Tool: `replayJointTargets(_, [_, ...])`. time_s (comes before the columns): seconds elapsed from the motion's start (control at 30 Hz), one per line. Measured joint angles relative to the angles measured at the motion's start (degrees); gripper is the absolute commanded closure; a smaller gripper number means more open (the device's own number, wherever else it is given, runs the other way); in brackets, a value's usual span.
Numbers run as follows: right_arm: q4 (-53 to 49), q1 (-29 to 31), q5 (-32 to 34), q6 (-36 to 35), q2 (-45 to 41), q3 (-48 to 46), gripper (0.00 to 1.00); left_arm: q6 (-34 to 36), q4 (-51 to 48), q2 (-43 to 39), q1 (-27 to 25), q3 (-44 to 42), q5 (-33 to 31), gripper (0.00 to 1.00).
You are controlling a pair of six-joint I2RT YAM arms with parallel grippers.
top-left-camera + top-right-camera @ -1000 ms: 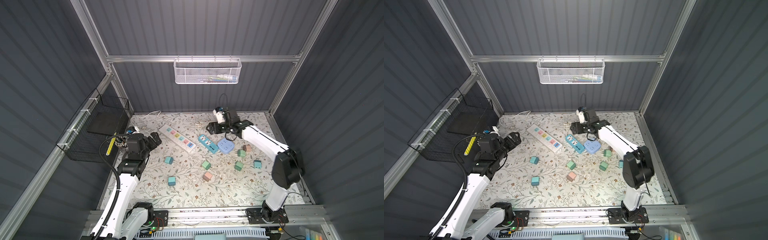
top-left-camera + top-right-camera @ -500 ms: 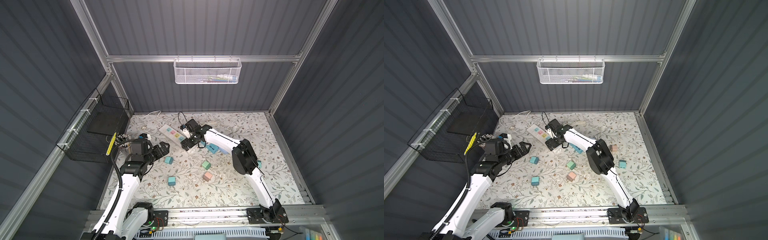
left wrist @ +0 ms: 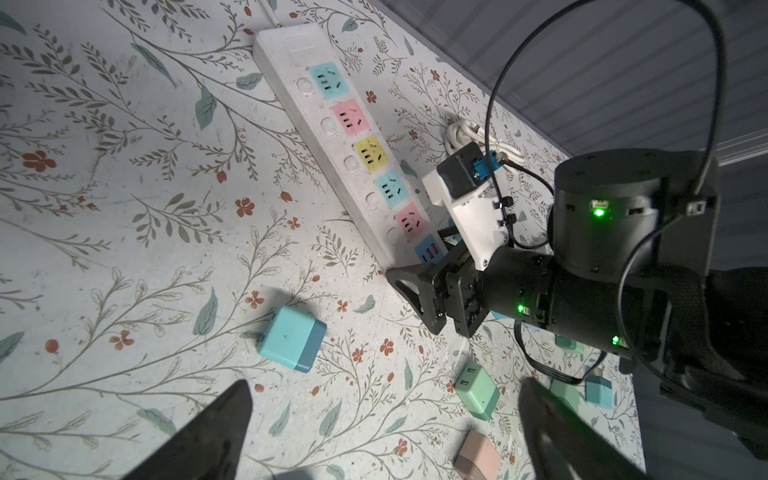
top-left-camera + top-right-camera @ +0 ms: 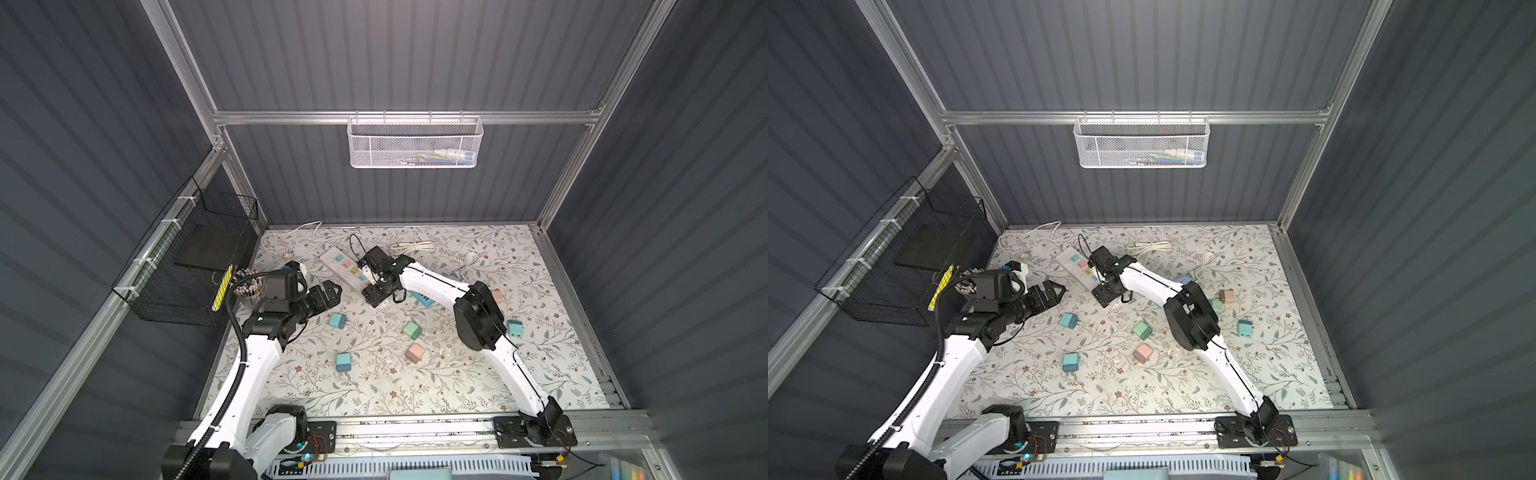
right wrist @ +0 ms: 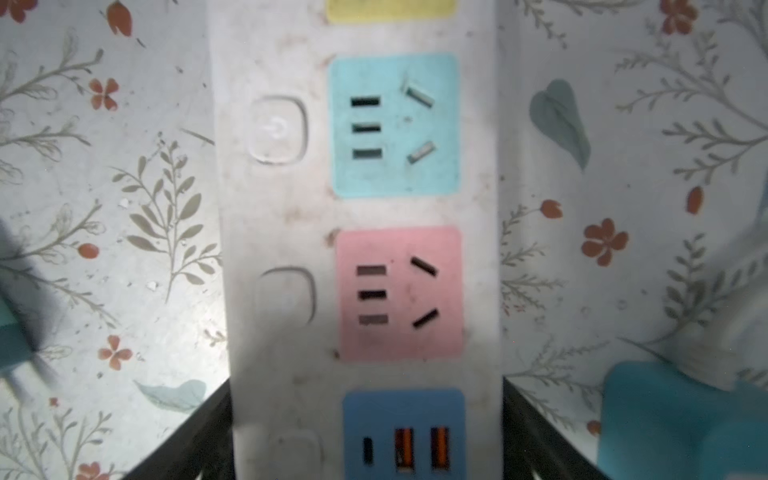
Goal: Insert the plug
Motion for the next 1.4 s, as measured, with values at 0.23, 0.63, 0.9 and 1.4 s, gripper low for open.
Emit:
replayJointTargets(0.23, [1.8, 1.4, 2.0, 2.3, -6.4, -10.1, 0.29, 0.4, -1.2, 0.2, 0.0, 1.4, -2.1, 0.0])
replayJointTargets(0.63, [5.6, 6.0, 2.5, 14.4, -22.0, -32.3, 0.23, -6.4, -1.4, 2.9, 0.0, -3.2, -6.8, 0.01])
replayJointTargets(0.9, [6.4, 7.6, 2.5, 17.6, -22.3, -34.0, 0.11, -8.3, -1.8, 4.9, 0.0, -3.7, -8.3, 0.0])
replayJointTargets(1.4, [6.6, 7.3, 5.1, 13.5, -37.7, -38.9, 0.04, -17.8, -4.7, 19.8, -4.4, -1.6, -14.2, 0.06])
